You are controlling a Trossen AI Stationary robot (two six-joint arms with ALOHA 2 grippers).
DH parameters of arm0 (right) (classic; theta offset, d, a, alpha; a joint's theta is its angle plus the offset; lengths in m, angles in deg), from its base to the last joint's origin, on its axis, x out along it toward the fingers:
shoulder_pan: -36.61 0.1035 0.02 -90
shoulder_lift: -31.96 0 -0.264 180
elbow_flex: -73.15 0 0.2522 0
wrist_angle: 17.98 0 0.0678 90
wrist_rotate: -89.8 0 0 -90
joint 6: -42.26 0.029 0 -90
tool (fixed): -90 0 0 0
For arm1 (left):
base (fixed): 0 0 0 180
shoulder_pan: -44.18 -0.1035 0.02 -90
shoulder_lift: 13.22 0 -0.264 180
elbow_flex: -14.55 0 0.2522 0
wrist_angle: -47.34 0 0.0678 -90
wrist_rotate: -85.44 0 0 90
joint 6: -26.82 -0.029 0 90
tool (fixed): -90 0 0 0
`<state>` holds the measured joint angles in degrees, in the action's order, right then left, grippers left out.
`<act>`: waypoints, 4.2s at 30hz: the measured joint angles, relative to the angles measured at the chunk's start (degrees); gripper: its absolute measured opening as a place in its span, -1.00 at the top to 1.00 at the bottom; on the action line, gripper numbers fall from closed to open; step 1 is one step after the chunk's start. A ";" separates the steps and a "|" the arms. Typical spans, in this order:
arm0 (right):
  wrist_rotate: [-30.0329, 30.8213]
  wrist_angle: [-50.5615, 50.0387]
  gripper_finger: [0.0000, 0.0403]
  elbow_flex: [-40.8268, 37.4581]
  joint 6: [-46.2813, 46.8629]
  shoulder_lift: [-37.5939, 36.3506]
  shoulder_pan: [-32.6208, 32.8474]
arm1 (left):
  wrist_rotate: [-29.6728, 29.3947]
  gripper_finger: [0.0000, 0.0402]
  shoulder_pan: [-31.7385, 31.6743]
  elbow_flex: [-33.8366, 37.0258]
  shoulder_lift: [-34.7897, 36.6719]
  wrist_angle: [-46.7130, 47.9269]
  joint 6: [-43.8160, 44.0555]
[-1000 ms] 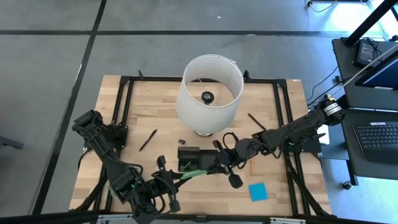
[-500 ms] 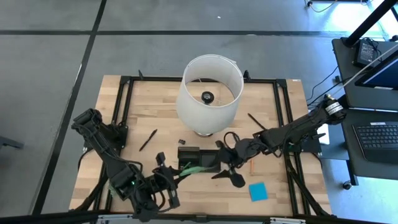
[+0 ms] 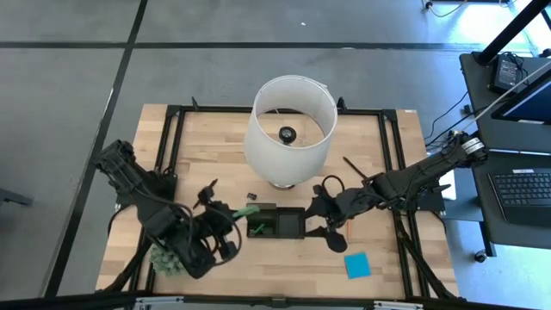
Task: Pick and place office supplies into organizer
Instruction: Put the green scissors into the black desk organizer, then put the left orange pencil into the black desk organizer
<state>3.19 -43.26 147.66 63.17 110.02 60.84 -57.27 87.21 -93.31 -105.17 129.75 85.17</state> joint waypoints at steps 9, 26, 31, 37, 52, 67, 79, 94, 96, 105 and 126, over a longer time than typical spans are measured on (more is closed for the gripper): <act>6.29 0.64 -0.20 0.00 0.07 0.02 -0.07 | 0.20 0.92 0.36 0.58 6.71 13.92 5.87; 13.48 3.18 -0.20 0.00 3.08 0.04 -0.11 | 3.85 0.92 0.19 40.06 32.44 -33.45 -16.95; 13.58 3.99 -0.20 0.00 3.08 0.07 -0.13 | 9.13 0.92 -2.32 44.97 32.36 -37.90 -17.95; 15.09 4.27 -0.20 0.00 4.28 0.07 -1.13 | 12.74 0.92 -4.87 49.99 32.36 -45.62 -23.86; 15.15 4.43 -0.20 0.00 5.51 0.07 -1.62 | 21.27 0.92 -13.59 52.46 26.77 -54.42 -35.00; 15.15 4.29 -0.20 0.00 7.34 0.07 -1.62 | 26.55 0.90 -17.34 52.35 17.60 -58.92 -35.13; 15.06 4.30 -0.20 0.00 7.37 0.07 -1.62 | 26.08 0.61 -17.34 52.41 17.41 -58.12 -32.06; 15.00 -1.03 -0.20 0.00 11.82 0.09 -1.62 | 26.97 0.52 -17.34 47.29 21.52 -42.19 -29.03; 14.98 -3.10 -0.20 -0.02 14.13 0.09 -1.60 | 26.96 0.51 -17.34 46.79 22.99 -40.22 -27.90; 13.07 -13.95 -0.20 -0.02 29.91 0.09 -1.60 | 26.80 0.53 -17.10 46.66 27.33 -39.69 -27.39; 0.60 -49.91 -0.20 -5.55 81.66 0.09 7.85 | 21.14 0.55 -17.10 46.66 28.14 -40.59 -21.44</act>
<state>3.79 -93.17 142.11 144.82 110.11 68.69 -36.14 70.11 -46.65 -77.03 89.16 63.73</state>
